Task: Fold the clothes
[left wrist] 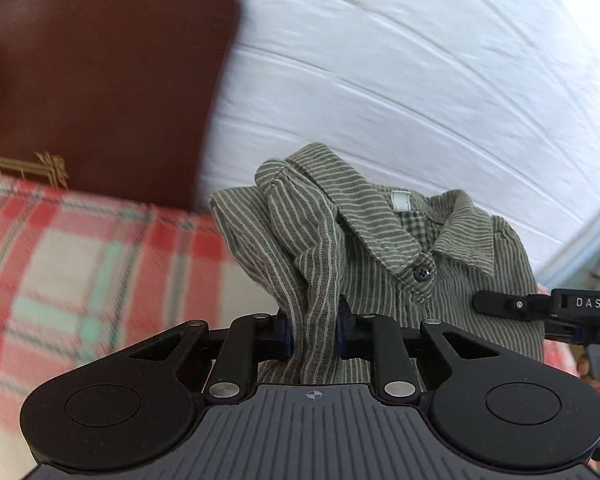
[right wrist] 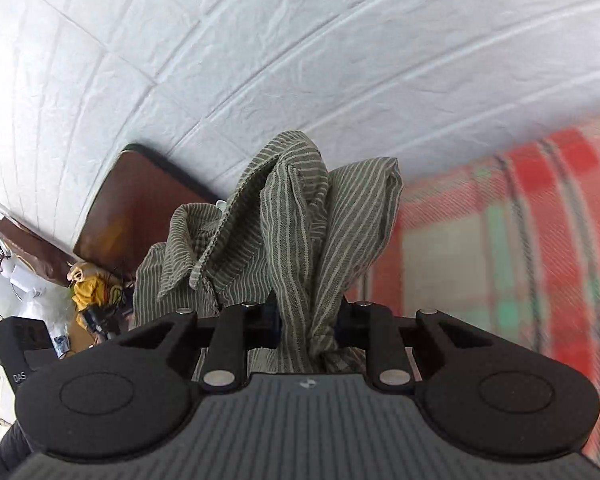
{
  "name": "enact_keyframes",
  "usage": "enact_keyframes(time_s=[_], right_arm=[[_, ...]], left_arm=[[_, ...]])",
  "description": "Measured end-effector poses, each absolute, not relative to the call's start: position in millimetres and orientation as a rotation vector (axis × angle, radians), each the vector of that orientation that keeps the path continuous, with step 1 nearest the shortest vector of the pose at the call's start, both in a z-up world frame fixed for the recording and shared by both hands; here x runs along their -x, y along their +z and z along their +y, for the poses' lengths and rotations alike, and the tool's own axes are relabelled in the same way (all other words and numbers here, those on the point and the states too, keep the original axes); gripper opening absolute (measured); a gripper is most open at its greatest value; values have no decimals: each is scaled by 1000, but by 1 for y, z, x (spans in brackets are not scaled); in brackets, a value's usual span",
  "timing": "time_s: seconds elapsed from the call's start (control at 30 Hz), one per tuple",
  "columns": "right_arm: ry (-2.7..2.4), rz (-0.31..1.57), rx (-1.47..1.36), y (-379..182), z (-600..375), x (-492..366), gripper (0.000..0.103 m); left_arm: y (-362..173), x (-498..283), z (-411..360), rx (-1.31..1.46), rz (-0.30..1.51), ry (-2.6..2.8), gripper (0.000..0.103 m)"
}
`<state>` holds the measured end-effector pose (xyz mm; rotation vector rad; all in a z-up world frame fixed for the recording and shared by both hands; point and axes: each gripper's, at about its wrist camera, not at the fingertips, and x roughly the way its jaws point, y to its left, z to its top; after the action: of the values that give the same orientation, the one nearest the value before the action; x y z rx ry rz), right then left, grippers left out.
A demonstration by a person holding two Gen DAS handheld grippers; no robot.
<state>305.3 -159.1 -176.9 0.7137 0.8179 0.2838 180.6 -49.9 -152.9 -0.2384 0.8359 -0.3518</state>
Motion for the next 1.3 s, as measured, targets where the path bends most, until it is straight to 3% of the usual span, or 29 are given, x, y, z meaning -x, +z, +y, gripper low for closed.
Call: enact_keyframes(time_s=[0.2,0.27,0.3,0.33,0.47,0.7,0.77,0.83,0.93,1.07,1.1,1.17,1.3], right_arm=[[271,869,-737,-226,-147,-353,27],[232,904,-723,-245,-148,-358,35],[219,905,-734,-251,-152,-357,44],[223,898,-764,-254,-156,-354,43],[208,886,-734,-245,-169,-342,54],[180,757,-472,-188,-165,-345,54],[154,771,-443,-186,-158,-358,46],[151,784,-452,-191,-156,-366,15],[163,785,-475,-197,-151,-378,10],[54,868,-569,-229,-167,-390,12],[42,875,-612,-238,-171,-389,18],[34,867,-650,-245,-175,-386,19],[66,811,-617,-226,-169,-382,32]], left_arm=[[-204,-226,-35,240,908,-282,24],[-225,-230,-32,235,936,-250,46],[-231,-230,-26,256,939,-239,59],[-236,-230,-20,280,941,-229,65],[-224,-221,11,350,942,-200,66],[-170,-229,6,285,829,-295,62],[-165,-238,-8,267,814,-349,62],[-173,-248,-19,261,827,-368,62],[-188,-259,-30,248,846,-351,62],[-220,-274,-24,284,910,-279,56],[-223,-275,-23,291,909,-278,55],[-229,-277,-22,305,908,-274,55],[-216,-275,-10,339,906,-287,56]])
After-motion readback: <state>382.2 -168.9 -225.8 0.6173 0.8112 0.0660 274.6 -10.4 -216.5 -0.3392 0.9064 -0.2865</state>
